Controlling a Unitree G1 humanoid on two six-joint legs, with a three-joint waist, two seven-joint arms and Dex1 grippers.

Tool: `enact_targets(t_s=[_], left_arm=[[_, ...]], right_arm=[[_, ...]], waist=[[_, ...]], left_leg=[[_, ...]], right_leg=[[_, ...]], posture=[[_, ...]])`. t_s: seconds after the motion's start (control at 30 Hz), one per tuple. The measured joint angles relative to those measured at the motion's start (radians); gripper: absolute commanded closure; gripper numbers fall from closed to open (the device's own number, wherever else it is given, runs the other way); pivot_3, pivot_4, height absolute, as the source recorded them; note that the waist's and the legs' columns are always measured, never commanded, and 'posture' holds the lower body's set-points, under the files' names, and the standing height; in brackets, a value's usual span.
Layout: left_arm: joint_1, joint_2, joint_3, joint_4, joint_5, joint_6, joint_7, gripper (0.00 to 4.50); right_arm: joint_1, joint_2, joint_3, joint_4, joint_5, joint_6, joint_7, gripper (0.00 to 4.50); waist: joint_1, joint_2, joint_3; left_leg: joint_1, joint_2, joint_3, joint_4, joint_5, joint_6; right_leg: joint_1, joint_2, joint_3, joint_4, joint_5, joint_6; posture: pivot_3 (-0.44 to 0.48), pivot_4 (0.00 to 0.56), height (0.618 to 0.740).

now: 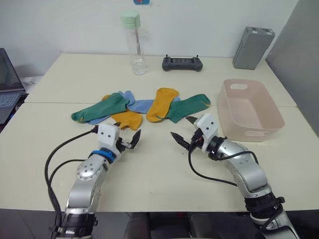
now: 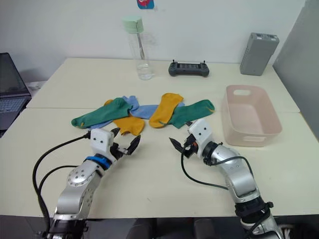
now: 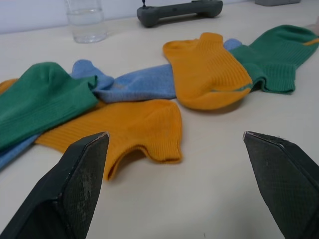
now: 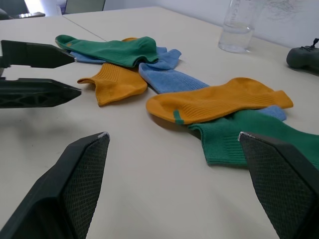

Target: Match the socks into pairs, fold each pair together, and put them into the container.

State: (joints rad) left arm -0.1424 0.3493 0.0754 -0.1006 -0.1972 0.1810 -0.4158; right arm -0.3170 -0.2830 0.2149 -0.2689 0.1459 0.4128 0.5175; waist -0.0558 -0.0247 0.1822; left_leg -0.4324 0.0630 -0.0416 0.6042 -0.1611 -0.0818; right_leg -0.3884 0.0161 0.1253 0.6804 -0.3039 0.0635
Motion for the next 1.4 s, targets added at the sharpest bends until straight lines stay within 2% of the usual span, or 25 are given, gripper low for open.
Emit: enact_targets(t_s=[0.23,0.43,0.57,0.97,1.2,1.4], left_arm=[[-0.159,0.001,-0.112,0.16,0.092,-0.043,-0.046,0.0],[-0.266,-0.013,-0.164,0.305,0.164,-0.093,-0.044,0.0],[-0.309,-0.025,-0.189,0.384,0.197,-0.106,-0.036,0.91],[-0.373,-0.043,-0.156,0.494,0.194,-0.16,-0.01,4.49],[-0.344,-0.007,-0.123,0.452,0.138,-0.153,-0.078,4.49],[-0.227,0.125,-0.108,0.233,0.048,-0.021,-0.249,4.49]], right_arm=[[-0.002,0.002,0.0,-0.002,-0.009,0.005,-0.013,0.06],[-0.007,0.008,0.0,-0.002,-0.009,0.006,-0.019,0.06],[-0.007,0.008,0.0,-0.002,-0.009,0.006,-0.023,0.0],[-0.007,0.008,0.0,-0.002,-0.01,0.007,-0.039,0.0],[-0.007,0.006,0.0,-0.002,-0.01,0.007,-0.039,0.0],[-0.005,-0.022,-0.018,-0.002,-0.008,0.007,-0.034,0.0]], waist=[[-0.001,0.0,0.0],[-0.001,0.0,0.0],[-0.001,0.0,0.0],[-0.001,0.0,0.0],[-0.003,0.0,0.0],[-0.004,0.0,0.0]], left_leg=[[0.0,0.0,-0.001,0.0,0.0,0.0],[-0.001,0.0,-0.001,0.0,0.0,0.0],[-0.001,0.0,-0.001,0.0,0.0,0.0],[-0.001,0.0,-0.001,0.0,0.0,0.0],[-0.001,0.0,-0.001,0.0,0.0,0.0],[-0.001,0.0,-0.001,-0.001,0.0,0.0]], right_leg=[[0.0,0.0,0.0,0.0,0.001,0.001],[0.0,0.0,0.0,0.0,0.001,0.001],[0.0,0.0,0.0,0.0,0.001,0.001],[0.0,0.0,0.0,0.0,0.001,0.001],[0.0,0.0,0.0,0.0,0.001,0.001],[0.0,0.0,0.0,0.0,0.001,0.001]], posture=[[0.0,0.15,0.74],[0.0,0.15,0.74],[0.0,0.15,0.74],[0.0,0.15,0.74],[0.0,0.15,0.74],[0.0,0.15,0.74]])
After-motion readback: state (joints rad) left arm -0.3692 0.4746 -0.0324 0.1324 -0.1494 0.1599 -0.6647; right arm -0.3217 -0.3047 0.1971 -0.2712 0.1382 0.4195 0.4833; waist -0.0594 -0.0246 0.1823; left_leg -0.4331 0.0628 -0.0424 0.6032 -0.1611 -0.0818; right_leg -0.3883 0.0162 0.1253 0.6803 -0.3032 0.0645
